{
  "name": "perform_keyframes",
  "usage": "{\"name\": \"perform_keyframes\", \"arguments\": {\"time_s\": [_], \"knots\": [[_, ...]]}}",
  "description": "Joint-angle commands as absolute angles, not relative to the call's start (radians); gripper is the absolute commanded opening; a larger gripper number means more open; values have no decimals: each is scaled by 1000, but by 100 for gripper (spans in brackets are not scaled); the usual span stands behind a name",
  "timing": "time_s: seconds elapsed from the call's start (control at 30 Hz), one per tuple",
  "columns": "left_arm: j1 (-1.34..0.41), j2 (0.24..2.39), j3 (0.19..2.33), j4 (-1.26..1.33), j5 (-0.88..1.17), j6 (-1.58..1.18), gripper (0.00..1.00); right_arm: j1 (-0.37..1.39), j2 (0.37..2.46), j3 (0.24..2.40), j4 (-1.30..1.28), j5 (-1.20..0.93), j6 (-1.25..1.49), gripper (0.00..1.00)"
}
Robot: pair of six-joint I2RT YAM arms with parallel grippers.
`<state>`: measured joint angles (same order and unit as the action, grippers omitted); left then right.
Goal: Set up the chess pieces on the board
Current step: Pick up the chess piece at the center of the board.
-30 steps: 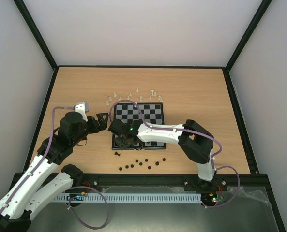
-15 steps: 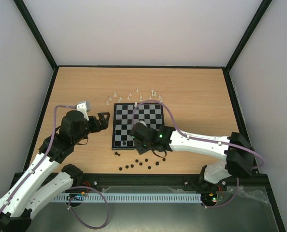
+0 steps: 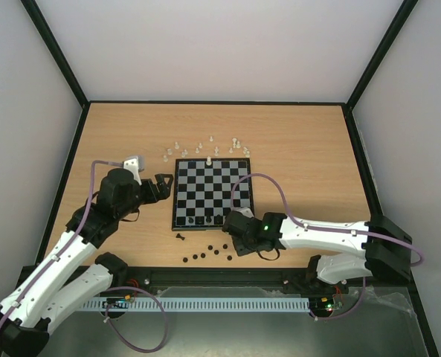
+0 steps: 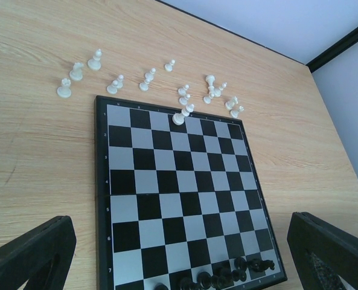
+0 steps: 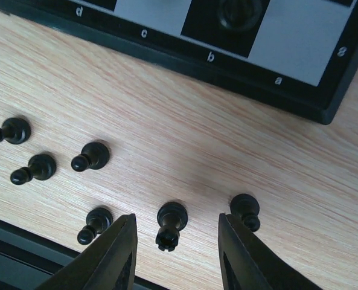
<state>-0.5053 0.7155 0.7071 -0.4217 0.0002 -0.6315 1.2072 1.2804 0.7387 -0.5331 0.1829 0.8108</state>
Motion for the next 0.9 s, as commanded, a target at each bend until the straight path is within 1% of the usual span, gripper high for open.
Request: {"name": "perform_keyframes", "arguments": {"time_s": [0.0,0.2,0.27,0.5,0.63,0.87], "knots": [[-500,714,698,-396,14,-621,99,1228,1319,715,-531,168,850,37],[-500,715,691,-392,12,-622,99,1237,1342,710,-515,163,853,36],[-500,720,690,-389,15,-622,99,1238,1348,706,-515,160,855,34],[-500,724,687,-383,16,-622,99,1244,1368,691,-504,141,857,32],[-500,724,682,-382,17,-623,99,1246,1378,693,-503,141,856,28],[-500,721,680,-382,18,-624,99,1246,1376,708,-511,160,852,17]]}}
